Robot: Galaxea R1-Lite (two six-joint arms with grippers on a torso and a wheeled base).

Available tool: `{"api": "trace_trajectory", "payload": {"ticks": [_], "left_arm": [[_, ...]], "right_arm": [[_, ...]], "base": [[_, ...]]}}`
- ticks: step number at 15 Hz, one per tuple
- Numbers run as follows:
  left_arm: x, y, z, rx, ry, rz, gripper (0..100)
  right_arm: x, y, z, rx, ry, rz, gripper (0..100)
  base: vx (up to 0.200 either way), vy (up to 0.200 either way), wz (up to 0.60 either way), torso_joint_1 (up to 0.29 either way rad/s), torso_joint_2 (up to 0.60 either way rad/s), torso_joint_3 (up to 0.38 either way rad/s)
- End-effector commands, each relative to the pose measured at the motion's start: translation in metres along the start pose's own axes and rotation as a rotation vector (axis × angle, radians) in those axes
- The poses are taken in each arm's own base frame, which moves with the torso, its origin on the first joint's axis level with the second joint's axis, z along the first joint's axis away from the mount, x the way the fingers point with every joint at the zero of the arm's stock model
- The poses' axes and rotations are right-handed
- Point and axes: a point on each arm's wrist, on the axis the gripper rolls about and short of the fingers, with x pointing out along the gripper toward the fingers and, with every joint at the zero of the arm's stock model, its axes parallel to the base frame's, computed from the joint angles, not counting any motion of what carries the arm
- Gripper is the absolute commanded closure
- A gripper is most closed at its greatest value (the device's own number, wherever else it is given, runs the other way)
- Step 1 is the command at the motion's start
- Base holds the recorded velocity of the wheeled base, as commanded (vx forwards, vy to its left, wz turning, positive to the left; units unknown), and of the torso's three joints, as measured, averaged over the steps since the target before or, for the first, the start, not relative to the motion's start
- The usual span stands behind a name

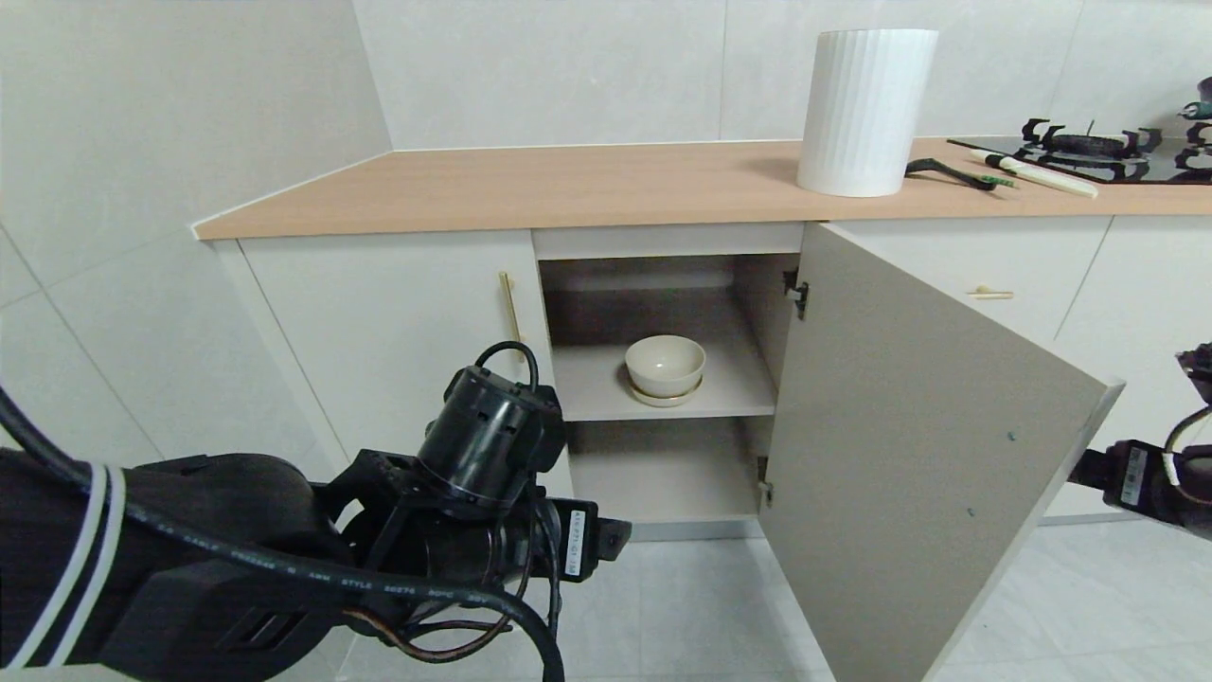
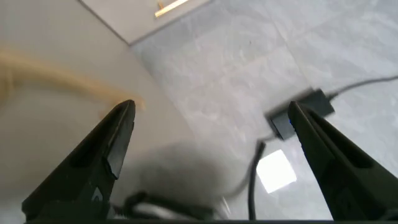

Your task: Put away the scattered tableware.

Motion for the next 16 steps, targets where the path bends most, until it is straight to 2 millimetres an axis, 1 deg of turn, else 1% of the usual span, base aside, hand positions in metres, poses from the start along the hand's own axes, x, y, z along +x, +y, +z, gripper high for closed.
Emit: {"api": "trace_trajectory", "payload": {"ticks": [1,2,3,6,9,11,12,13,15,16], "left_arm": [[-0.002,0.000,0.001,-0.002,-0.006,-0.003,0],[-0.001,0.000,0.001,-0.001,-0.004,-0.002,0],[-0.002,0.000,0.001,-0.002,-0.006,-0.003,0],[-0.001,0.000,0.001,-0.001,-0.004,-0.002,0],[-0.001,0.003,0.002,-0.008,-0.014,0.016,0],[-0.001,0.006,0.004,-0.017,-0.028,0.049,0],[-0.001,0.008,0.005,-0.021,-0.033,0.054,0],[-0.007,0.012,0.009,-0.037,-0.048,0.058,0],[-0.021,0.020,0.015,-0.070,-0.084,0.055,0],[-0.023,0.023,0.011,-0.053,-0.079,0.065,0]], "right_arm": [[0.035,0.012,0.005,-0.007,0.035,-0.015,0],[0.040,0.016,0.008,-0.008,0.034,-0.009,0],[0.040,0.020,0.010,-0.015,0.031,0.002,0],[0.034,0.036,0.006,-0.050,0.033,0.065,0],[0.023,0.065,-0.007,-0.127,0.066,0.200,0],[0.019,0.085,-0.009,-0.165,0.064,0.259,0],[0.018,0.091,-0.009,-0.174,0.063,0.277,0],[0.015,0.110,-0.010,-0.196,0.061,0.323,0],[0.019,0.135,-0.012,-0.221,0.068,0.367,0],[0.026,0.149,-0.011,-0.231,0.072,0.384,0]], "base": [[0.000,0.000,0.00,0.000,0.00,0.000],[0.000,0.000,0.00,0.000,0.00,0.000],[0.000,0.000,0.00,0.000,0.00,0.000],[0.000,0.000,0.00,0.000,0.00,0.000],[0.000,0.000,0.00,0.000,0.00,0.000],[0.000,0.000,0.00,0.000,0.00,0.000],[0.000,0.000,0.00,0.000,0.00,0.000],[0.000,0.000,0.00,0.000,0.00,0.000],[0.000,0.000,0.00,0.000,0.00,0.000],[0.000,0.000,0.00,0.000,0.00,0.000]]}}
